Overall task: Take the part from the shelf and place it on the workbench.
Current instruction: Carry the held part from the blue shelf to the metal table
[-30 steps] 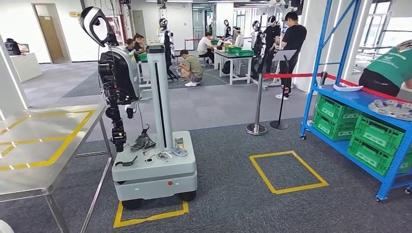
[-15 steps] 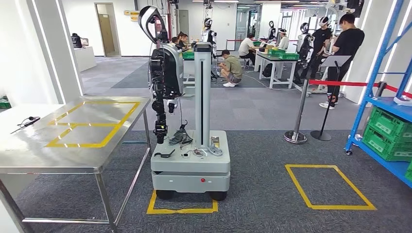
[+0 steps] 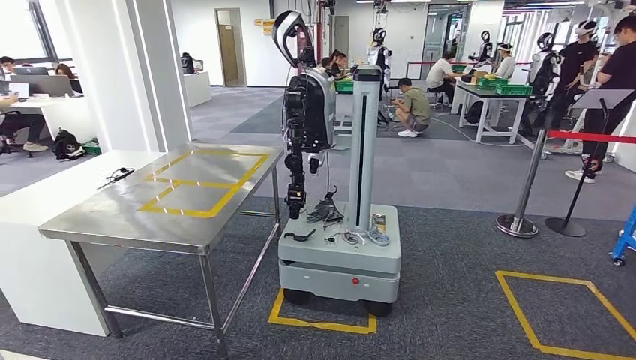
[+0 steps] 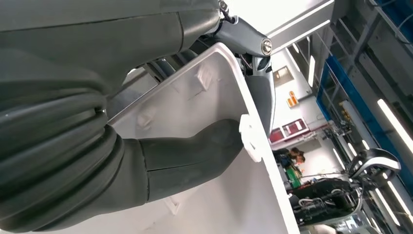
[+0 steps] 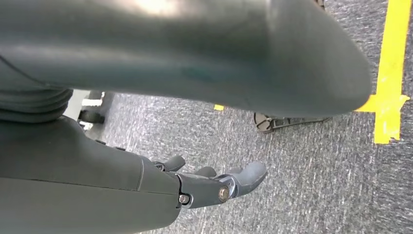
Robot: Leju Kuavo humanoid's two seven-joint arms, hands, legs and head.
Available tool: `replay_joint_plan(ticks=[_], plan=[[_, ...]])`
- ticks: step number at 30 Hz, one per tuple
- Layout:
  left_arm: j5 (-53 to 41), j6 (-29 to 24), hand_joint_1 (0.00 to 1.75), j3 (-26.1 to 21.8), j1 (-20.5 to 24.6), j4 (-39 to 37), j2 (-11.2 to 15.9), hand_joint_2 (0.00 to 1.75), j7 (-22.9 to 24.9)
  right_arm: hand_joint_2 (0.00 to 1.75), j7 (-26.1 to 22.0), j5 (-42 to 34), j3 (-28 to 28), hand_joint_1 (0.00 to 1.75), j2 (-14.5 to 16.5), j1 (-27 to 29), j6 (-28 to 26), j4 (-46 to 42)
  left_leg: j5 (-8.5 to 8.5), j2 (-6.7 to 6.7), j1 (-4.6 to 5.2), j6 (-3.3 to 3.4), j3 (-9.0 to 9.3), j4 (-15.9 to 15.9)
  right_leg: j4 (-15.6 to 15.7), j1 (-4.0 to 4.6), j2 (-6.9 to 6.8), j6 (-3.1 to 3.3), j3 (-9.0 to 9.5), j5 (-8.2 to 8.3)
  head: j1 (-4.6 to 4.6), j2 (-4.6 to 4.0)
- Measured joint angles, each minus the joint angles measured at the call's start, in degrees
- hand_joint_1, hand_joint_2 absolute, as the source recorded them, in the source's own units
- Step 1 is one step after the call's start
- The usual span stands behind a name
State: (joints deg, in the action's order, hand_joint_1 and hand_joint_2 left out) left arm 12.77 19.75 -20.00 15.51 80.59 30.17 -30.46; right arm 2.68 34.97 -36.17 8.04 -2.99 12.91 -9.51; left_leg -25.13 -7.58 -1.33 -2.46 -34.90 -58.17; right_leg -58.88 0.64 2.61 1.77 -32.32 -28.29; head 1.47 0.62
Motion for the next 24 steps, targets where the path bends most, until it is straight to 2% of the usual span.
replay_joint_plan(ticks=[1,2,3,4,5,6,7,8,9,11,13,14,16,17,18,20,21,22,23,24], plan=[[0.01,-0.02,1.75,-0.03,-0.07,-0.02,0.09,1.75,-0.01,0.0,-0.03,-0.01,0.0,0.0,0.02,-0.04,0.01,0.0,-0.04,0.38,-0.02,-0.28,-0.25,-0.13,0.29,-0.02,-0.7,0.37,0.09,0.22,0.01,0.01],[0.01,-0.04,1.75,-0.07,-0.02,-0.06,0.17,1.75,-0.01,0.0,-0.07,-0.01,0.0,0.0,0.04,-0.05,0.01,0.0,-0.66,1.64,0.05,-0.5,-0.77,-1.03,0.6,-0.09,-1.39,0.79,0.17,0.44,0.05,0.01],[0.02,-0.07,1.75,-0.09,0.07,-0.1,0.22,1.75,-0.03,0.0,-0.08,-0.02,0.0,0.0,0.06,-0.03,0.01,0.0,-1.88,3.32,0.15,-0.64,-1.66,-2.95,0.9,-0.16,-2.1,1.13,0.22,0.64,0.1,0.01],[0.01,-0.1,1.75,-0.12,0.16,-0.18,0.16,1.75,-0.04,0.0,-0.05,-0.03,0.0,0.0,0.07,0.03,0.0,0.0,-3.63,5.21,0.23,-0.73,-2.86,-5.94,1.0,-0.11,-2.75,1.33,0.22,0.7,0.14,0.0],[-0.07,-0.13,1.75,-0.11,0.25,-0.28,0.07,1.75,-0.04,0.0,-0.02,-0.05,0.0,0.0,0.06,0.14,0.0,0.0,-5.61,6.38,0.25,-0.89,-4.48,-9.75,1.02,-0.04,-3.42,1.47,0.15,0.69,0.17,0.0],[-0.19,-0.21,1.75,-0.08,0.23,-0.4,-0.08,1.75,-0.07,0.0,0.04,-0.08,0.0,0.0,0.05,0.23,0.0,0.0,-7.15,6.87,0.22,-1.04,-5.98,-13.34,1.0,0.04,-4.14,1.51,0.08,0.67,0.18,0.01],[-0.4,-0.33,1.75,-0.03,0.17,-0.55,-0.25,1.75,-0.07,0.0,0.08,-0.1,0.0,0.0,0.05,0.29,0.0,0.0,-7.91,7.12,0.2,-1.16,-6.92,-15.75,0.99,0.08,-4.87,1.53,0.02,0.65,0.18,0.0],[-0.65,-0.47,1.75,0.03,0.14,-0.68,-0.38,1.75,-0.08,0.0,0.12,-0.13,0.0,0.0,0.05,0.31,0.0,0.0,-7.69,7.28,0.19,-1.23,-6.92,-16.24,0.96,0.1,-5.62,1.52,-0.03,0.62,0.19,0.0],[-0.92,-0.63,1.75,0.08,0.14,-0.76,-0.48,1.75,-0.09,0.0,0.14,-0.16,0.0,0.0,0.05,0.29,-0.01,0.0,-6.55,7.5,0.19,-1.26,-5.85,-14.56,0.92,0.1,-6.32,1.48,-0.03,0.57,0.19,0.0],[-1.34,-0.96,1.75,0.14,0.24,-0.8,-0.56,1.75,-0.1,0.0,0.14,-0.24,0.0,0.0,0.08,0.2,-0.02,0.0,-3.32,9.18,0.27,-1.11,-1.31,-6.4,0.69,0.09,-7.62,1.22,0.02,0.35,0.19,0.0],[-1.75,-1.32,1.75,0.18,0.33,-0.79,-0.78,1.75,-0.09,0.0,0.16,-0.32,0.0,0.0,0.08,0.1,-0.03,0.0,-1.67,10.96,0.53,-0.41,1.75,-0.62,0.34,0.27,-8.7,0.65,0.06,0.08,0.16,0.0],[-1.92,-1.44,1.75,0.2,0.35,-0.79,-0.91,1.75,-0.11,0.0,0.18,-0.34,0.0,0.0,0.08,0.07,-0.03,0.0,-1.75,11.09,0.69,0.04,1.9,-0.12,0.27,0.35,-9.21,0.35,0.1,0.02,0.14,0.0],[-2.15,-1.61,1.75,0.24,0.36,-0.78,-1.12,1.75,-0.13,0.0,0.21,-0.34,-0.01,0.0,0.07,0.0,-0.04,0.0,-1.45,9.91,0.69,0.79,1.67,-0.27,0.3,0.4,-10.2,-0.25,0.21,-0.07,0.08,0.0],[-2.17,-1.65,1.75,0.23,0.39,-0.77,-1.17,1.75,-0.16,0.0,0.21,-0.34,-0.01,0.0,0.07,-0.04,-0.04,0.0,-1.31,9.26,0.54,1.09,1.6,-0.19,-0.01,0.3,-9.58,-0.6,0.15,-0.37,0.08,0.0],[-2.19,-1.67,1.75,0.23,0.49,-0.76,-1.25,1.75,-0.14,0.0,0.19,-0.34,-0.01,0.0,0.07,-0.09,-0.04,0.0,-1.14,8.67,0.35,1.39,1.56,-0.09,-1.1,0.17,-8.18,-0.98,-0.28,-1.15,0.04,-0.01],[-2.19,-1.68,1.75,0.26,0.69,-0.75,-1.6,1.75,-0.16,0.0,0.18,-0.34,0.0,0.0,0.07,-0.1,-0.03,0.0,-0.87,7.5,0.12,1.84,1.4,-0.01,-6.76,-0.19,-4.36,-1.64,-2.94,-4.2,-0.04,0.0],[-2.19,-1.68,1.75,0.27,0.76,-0.76,-1.82,1.75,-0.15,0.0,0.18,-0.34,0.0,0.0,0.07,-0.05,-0.03,0.0,-0.79,6.9,0.12,1.99,1.26,-0.02,-10.48,-0.26,-3.35,-1.78,-4.82,-5.86,-0.08,0.0],[-2.2,-1.68,1.75,0.28,0.75,-0.76,-2.06,1.75,-0.15,0.0,0.2,-0.34,0.0,0.0,0.07,0.05,-0.03,0.0,-0.71,6.2,0.16,2.09,1.1,-0.05,-13.81,-0.29,-2.94,-1.83,-6.59,-6.96,-0.1,0.0],[-2.2,-1.68,1.75,0.28,0.74,-0.78,-2.25,1.75,-0.15,0.0,0.21,-0.34,0.0,0.0,0.07,0.17,-0.03,0.0,-0.65,5.43,0.19,2.12,0.95,-0.09,-15.5,-0.29,-2.8,-1.75,-7.63,-7.06,-0.1,0.0],[-2.21,-1.68,1.75,0.28,0.72,-0.78,-2.39,1.75,-0.14,0.0,0.2,-0.34,0.0,0.0,0.07,0.26,-0.03,0.0,-0.58,4.61,0.22,2.09,0.84,-0.13,-14.96,-0.28,-2.66,-1.54,-7.53,-6.09,-0.12,0.0]])
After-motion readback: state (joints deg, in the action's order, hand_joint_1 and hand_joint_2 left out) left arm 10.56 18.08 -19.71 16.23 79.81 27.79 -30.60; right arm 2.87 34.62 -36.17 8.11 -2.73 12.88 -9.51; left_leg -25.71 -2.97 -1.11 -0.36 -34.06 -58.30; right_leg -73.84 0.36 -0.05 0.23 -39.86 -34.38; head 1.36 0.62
